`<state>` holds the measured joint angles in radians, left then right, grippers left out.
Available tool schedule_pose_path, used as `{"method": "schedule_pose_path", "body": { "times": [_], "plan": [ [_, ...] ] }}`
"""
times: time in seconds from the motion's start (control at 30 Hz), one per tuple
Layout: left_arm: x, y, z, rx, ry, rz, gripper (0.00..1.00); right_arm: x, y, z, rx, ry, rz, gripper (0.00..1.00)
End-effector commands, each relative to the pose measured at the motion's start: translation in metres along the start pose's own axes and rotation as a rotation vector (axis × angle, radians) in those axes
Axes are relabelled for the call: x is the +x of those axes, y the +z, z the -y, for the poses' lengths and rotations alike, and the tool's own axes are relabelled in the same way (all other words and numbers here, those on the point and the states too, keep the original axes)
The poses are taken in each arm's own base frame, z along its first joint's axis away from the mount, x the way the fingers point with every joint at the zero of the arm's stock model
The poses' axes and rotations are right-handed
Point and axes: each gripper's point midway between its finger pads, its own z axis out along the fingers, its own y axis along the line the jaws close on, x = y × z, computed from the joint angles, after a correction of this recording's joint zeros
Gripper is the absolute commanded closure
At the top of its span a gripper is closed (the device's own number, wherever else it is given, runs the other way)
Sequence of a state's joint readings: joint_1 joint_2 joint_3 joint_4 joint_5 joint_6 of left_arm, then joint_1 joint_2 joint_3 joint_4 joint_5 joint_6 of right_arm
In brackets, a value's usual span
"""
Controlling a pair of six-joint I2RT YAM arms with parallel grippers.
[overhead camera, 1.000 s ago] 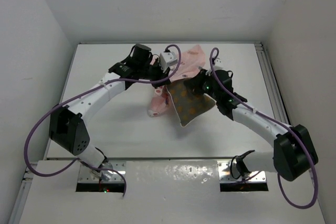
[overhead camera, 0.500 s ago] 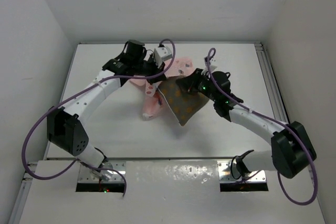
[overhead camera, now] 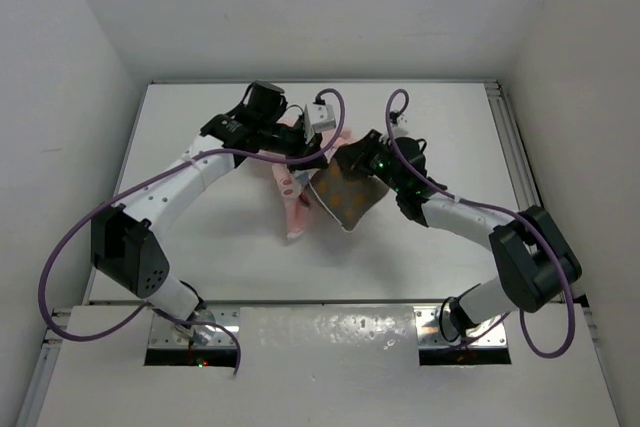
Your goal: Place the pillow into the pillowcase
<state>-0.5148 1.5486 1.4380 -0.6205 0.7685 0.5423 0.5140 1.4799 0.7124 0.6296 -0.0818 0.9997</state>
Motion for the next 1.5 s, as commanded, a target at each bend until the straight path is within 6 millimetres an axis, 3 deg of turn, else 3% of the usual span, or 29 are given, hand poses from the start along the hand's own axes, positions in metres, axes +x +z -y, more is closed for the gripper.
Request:
{"method": "schedule_pose_path", "body": {
  "times": [0.0,0.03,0.07,0.1,0.13,0.2,0.23,0.3,0.33,0.47,0.6,0.73,0.8,0.9,0.93,1.03,1.17,1.2,1.23,1.27,1.3,1.33,1.37,1.4,1.43,1.47],
  "plan": [
    [-0.028,-0.004,0.037,0.137,0.024,0.109,1.0,-0.048,0.006,0.011,0.094,0.031,0.212,1.0],
    [-0.022,-0.002,0.03,0.099,0.02,0.093,1.0,-0.031,0.007,0.039,0.2,0.036,0.153,1.0],
    [-0.001,0.004,0.024,0.063,-0.004,0.05,1.0,-0.023,0.009,0.047,0.232,0.021,0.113,1.0],
    [0.013,0.007,0.002,-0.051,0.006,0.001,1.0,-0.015,0.01,0.056,0.255,-0.002,0.069,0.9],
    [0.025,0.01,-0.007,-0.099,-0.002,-0.03,1.0,0.014,0.011,0.069,0.26,-0.027,-0.069,0.5],
    [0.056,0.013,-0.025,-0.197,0.013,-0.109,1.0,0.03,0.011,0.075,0.252,-0.11,-0.193,0.17],
    [0.076,0.016,-0.025,-0.204,0.007,-0.149,1.0,0.047,0.002,0.084,0.279,-0.133,-0.287,0.02],
    [0.084,0.017,-0.033,-0.251,0.019,-0.16,1.0,0.051,-0.01,0.092,0.287,-0.23,-0.335,0.01],
    [0.086,0.017,-0.033,-0.253,0.017,-0.161,1.0,0.055,-0.019,0.098,0.312,-0.257,-0.36,0.01],
    [0.086,0.021,-0.036,-0.293,-0.032,-0.124,1.0,0.033,-0.055,0.114,0.456,-0.342,-0.294,0.01],
    [0.081,0.023,-0.041,-0.322,-0.063,-0.098,1.0,0.024,-0.087,0.121,0.58,-0.244,-0.231,0.01],
    [0.091,0.033,-0.036,-0.32,-0.058,-0.111,0.95,0.046,-0.111,0.124,0.538,-0.095,-0.182,0.01],
    [0.096,0.04,-0.035,-0.322,-0.034,-0.126,0.9,0.056,-0.114,0.123,0.506,-0.04,-0.175,0.01],
    [0.106,0.049,-0.037,-0.344,-0.013,-0.156,0.74,0.075,-0.113,0.133,0.494,0.049,-0.193,0.01],
    [0.11,0.051,-0.038,-0.351,-0.015,-0.164,0.63,0.073,-0.105,0.126,0.447,0.063,-0.18,0.01],
    [0.117,0.052,-0.052,-0.425,-0.043,-0.183,0.48,0.066,-0.086,0.113,0.35,0.111,-0.129,0.01],
    [0.118,0.049,-0.072,-0.529,-0.047,-0.182,0.45,0.084,-0.078,0.118,0.359,0.197,-0.179,0.02],
    [0.124,0.049,-0.075,-0.541,-0.048,-0.201,0.46,0.09,-0.08,0.122,0.371,0.214,-0.193,0.06],
    [0.118,0.05,-0.081,-0.564,-0.022,-0.174,0.56,0.094,-0.081,0.126,0.373,0.238,-0.189,0.1],
    [0.123,0.05,-0.084,-0.575,-0.018,-0.185,0.65,0.099,-0.083,0.132,0.389,0.256,-0.192,0.21],
    [0.125,0.051,-0.085,-0.583,-0.014,-0.191,0.75,0.101,-0.084,0.135,0.392,0.268,-0.188,0.31],
    [0.124,0.05,-0.087,-0.59,-0.011,-0.191,0.94,0.101,-0.084,0.137,0.392,0.287,-0.18,0.42],
    [0.123,0.052,-0.087,-0.58,-0.013,-0.192,1.0,0.107,-0.083,0.135,0.372,0.296,-0.21,0.65],
    [0.109,0.052,-0.088,-0.566,-0.007,-0.167,1.0,0.104,-0.079,0.127,0.326,0.292,-0.208,0.75],
    [0.111,0.053,-0.08,-0.517,-0.01,-0.193,1.0,0.1,-0.072,0.117,0.272,0.268,-0.215,0.85],
    [0.096,0.059,-0.069,-0.434,0.004,-0.153,1.0,0.101,-0.068,0.11,0.232,0.259,-0.233,1.0]
  ]
}}
